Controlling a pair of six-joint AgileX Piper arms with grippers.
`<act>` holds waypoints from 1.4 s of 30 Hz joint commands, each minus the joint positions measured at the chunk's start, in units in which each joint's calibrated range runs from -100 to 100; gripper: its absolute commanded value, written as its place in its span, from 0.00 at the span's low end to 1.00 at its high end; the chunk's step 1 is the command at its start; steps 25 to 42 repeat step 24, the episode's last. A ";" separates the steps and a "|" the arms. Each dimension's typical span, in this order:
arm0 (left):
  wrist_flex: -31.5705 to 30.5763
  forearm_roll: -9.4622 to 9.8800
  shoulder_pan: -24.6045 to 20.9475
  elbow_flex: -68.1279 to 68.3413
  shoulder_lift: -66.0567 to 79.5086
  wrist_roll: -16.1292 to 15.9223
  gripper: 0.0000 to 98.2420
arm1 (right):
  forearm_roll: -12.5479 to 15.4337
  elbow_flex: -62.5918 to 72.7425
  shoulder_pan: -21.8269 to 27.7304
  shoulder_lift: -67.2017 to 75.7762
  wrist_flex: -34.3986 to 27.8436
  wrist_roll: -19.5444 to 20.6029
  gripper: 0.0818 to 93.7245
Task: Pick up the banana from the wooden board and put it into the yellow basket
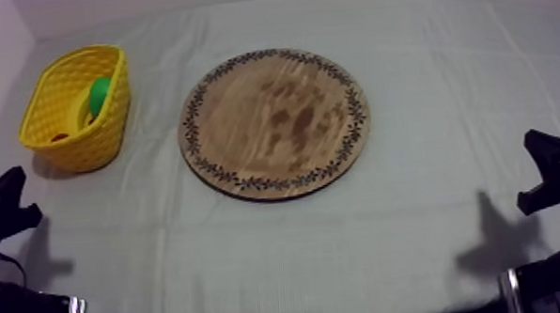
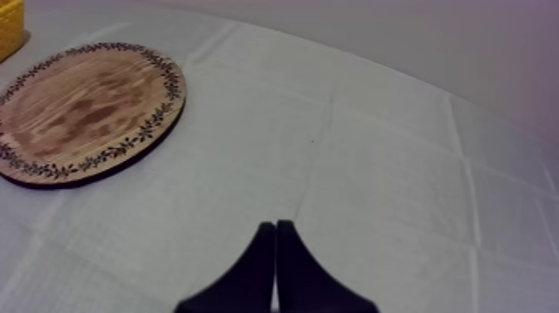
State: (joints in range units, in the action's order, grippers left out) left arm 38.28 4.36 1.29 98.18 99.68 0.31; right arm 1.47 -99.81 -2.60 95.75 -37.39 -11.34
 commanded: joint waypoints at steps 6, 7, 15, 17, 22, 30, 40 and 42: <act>-0.72 -0.08 -0.69 0.20 0.06 -0.21 0.00 | 0.02 0.03 0.00 0.00 0.05 -0.01 0.00; -0.85 -0.08 -0.73 0.25 0.06 -0.26 0.00 | 0.02 0.03 0.00 0.00 0.05 -0.01 0.00; -1.26 -0.09 -0.82 0.36 0.06 -0.55 0.00 | 0.02 0.03 0.00 0.00 0.05 -0.01 0.00; -1.83 -0.09 -0.88 0.51 0.06 -0.42 0.00 | 0.02 0.03 0.00 0.00 0.05 -0.01 0.00; -2.81 -0.09 -0.95 0.85 0.06 -0.09 0.00 | 0.02 0.03 0.00 0.00 0.05 -0.01 0.00; -2.92 -0.09 -0.96 0.89 0.06 -0.18 0.00 | 0.02 0.03 0.00 0.00 0.05 -0.01 0.00; -2.92 -0.09 -0.96 0.89 0.06 -0.18 0.00 | 0.02 0.03 0.00 0.00 0.05 -0.01 0.00; -2.92 -0.09 -0.96 0.89 0.06 -0.18 0.00 | 0.02 0.03 0.00 0.00 0.05 -0.01 0.00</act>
